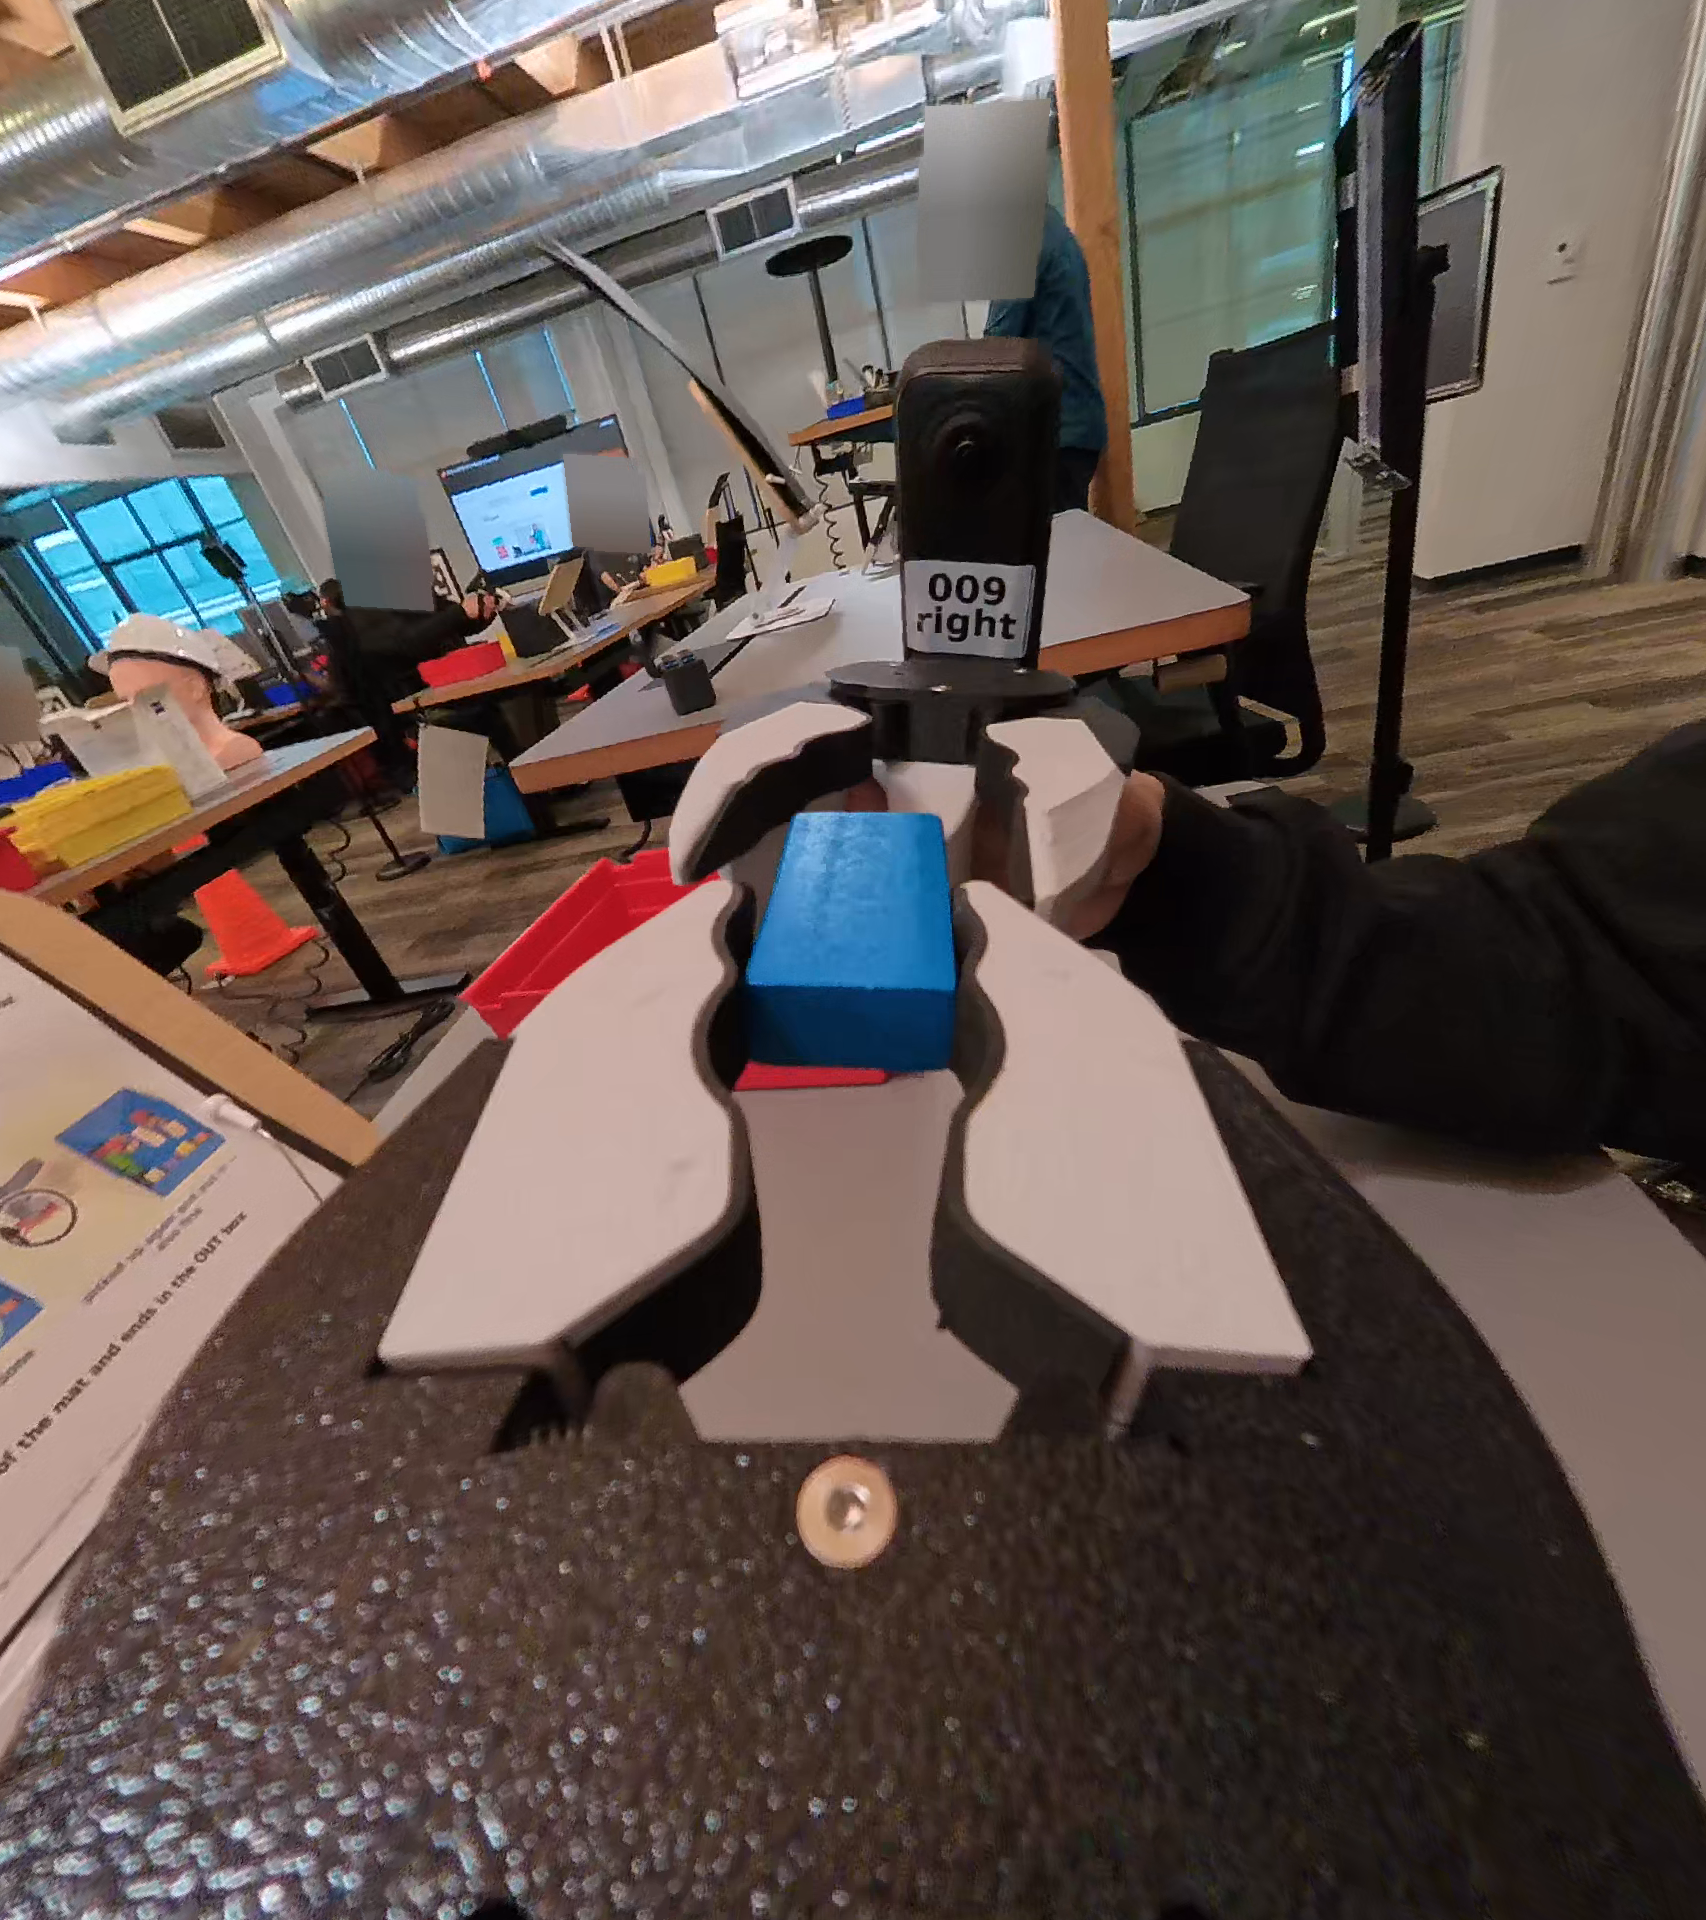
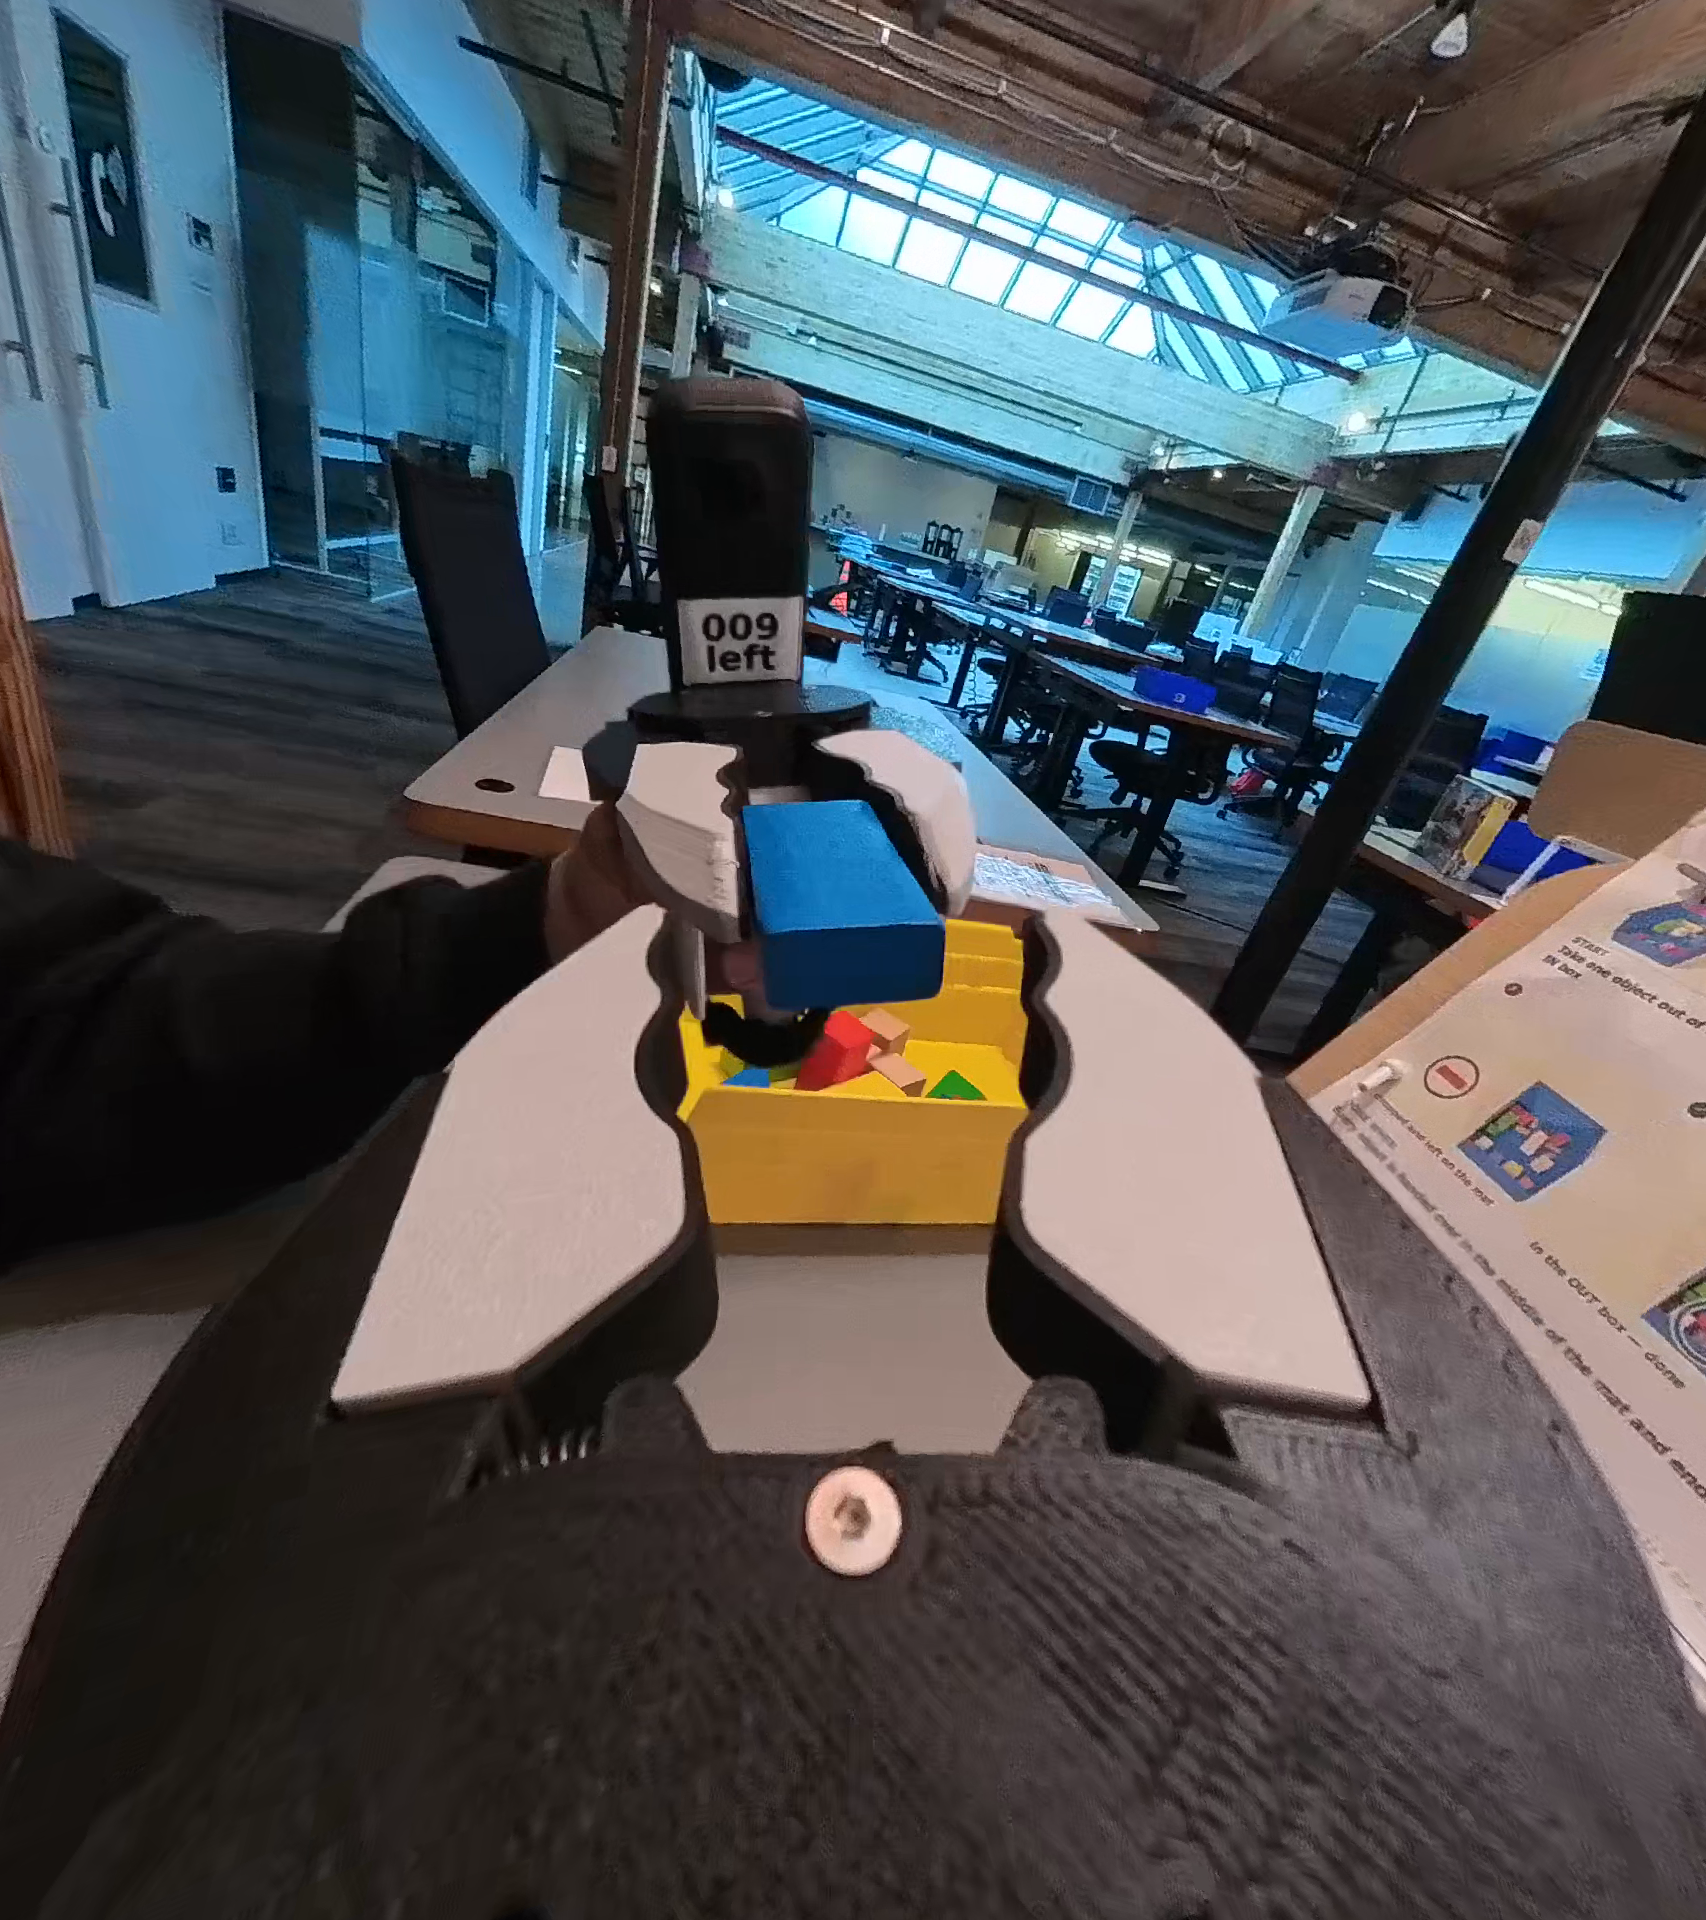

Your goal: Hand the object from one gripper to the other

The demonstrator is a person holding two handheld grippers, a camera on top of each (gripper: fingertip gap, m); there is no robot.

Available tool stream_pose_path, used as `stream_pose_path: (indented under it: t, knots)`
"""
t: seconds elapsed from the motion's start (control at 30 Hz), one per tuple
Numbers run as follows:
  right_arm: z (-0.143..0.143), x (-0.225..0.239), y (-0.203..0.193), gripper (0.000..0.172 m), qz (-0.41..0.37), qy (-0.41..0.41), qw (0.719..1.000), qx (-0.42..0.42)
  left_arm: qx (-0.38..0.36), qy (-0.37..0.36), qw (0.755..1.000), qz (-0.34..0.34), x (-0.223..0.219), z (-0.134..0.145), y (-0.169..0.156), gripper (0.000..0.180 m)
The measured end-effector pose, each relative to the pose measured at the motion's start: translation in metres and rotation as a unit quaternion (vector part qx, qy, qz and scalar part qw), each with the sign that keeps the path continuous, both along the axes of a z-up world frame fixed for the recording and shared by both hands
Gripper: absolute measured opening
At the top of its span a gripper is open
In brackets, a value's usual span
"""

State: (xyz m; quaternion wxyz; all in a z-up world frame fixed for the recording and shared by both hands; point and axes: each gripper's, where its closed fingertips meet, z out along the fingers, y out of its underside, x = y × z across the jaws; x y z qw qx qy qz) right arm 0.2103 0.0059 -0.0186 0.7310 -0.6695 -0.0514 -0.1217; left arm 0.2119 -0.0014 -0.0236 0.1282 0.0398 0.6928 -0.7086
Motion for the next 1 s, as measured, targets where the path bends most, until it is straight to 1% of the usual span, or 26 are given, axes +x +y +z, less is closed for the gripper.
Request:
stream_pose_path:
  t: [0.03,0.2,0.3,0.33,0.47,0.57,0.63,0.67,0.7,0.77,0.83,0.87,0.93,1.0]
  knots:
    - [-0.001,0.003,-0.002,0.062,-0.004,0.001,1.000,0.000,0.003,0.004,1.000,-0.002,0.002,0.000,-0.001,0.035]
    - [-0.002,0.004,-0.007,0.046,0.010,0.011,1.000,0.005,0.011,0.005,1.000,-0.012,0.002,-0.004,-0.004,0.035]
    - [-0.005,-0.001,-0.006,0.037,0.034,0.011,0.999,-0.001,0.010,0.009,1.000,-0.015,0.002,-0.006,-0.004,0.035]
    - [-0.005,0.001,-0.006,0.034,0.029,0.011,1.000,0.000,0.010,0.011,1.000,-0.015,0.002,-0.006,-0.004,0.035]
    - [-0.006,0.001,-0.007,0.034,0.023,-0.002,1.000,-0.014,0.009,0.008,1.000,-0.016,0.001,-0.007,-0.005,0.035]
    - [-0.004,0.000,-0.007,0.034,0.021,0.010,0.999,-0.023,0.002,0.012,1.000,-0.012,0.002,-0.005,-0.004,0.035]
    - [-0.002,0.004,-0.008,0.034,0.010,0.019,1.000,-0.017,-0.011,0.020,1.000,0.009,0.008,-0.003,-0.003,0.039]
    - [0.000,0.008,-0.011,0.034,-0.005,0.021,1.000,-0.011,-0.017,0.019,0.999,0.027,0.013,-0.002,-0.002,0.045]
    - [0.003,0.014,-0.016,0.034,-0.020,0.025,0.999,-0.002,-0.020,0.016,0.998,0.050,0.018,-0.002,0.000,0.046]
    - [0.009,0.028,-0.037,0.034,-0.064,0.032,0.997,0.017,-0.013,0.013,0.996,0.093,0.028,-0.004,0.006,0.041]
    - [0.013,0.056,-0.074,0.033,-0.161,0.038,0.986,0.033,0.003,0.023,0.995,0.100,0.030,-0.008,0.006,0.040]
    - [0.013,0.070,-0.098,0.034,-0.221,0.040,0.974,0.038,0.009,0.029,0.995,0.098,0.029,-0.009,0.005,0.039]
    - [0.008,0.097,-0.155,0.034,-0.347,0.048,0.935,0.046,0.022,0.035,0.994,0.102,0.031,-0.014,0.003,0.039]
    - [-0.008,0.117,-0.214,0.034,-0.462,0.061,0.884,0.035,0.040,0.037,0.993,0.108,0.034,-0.021,0.000,0.038]
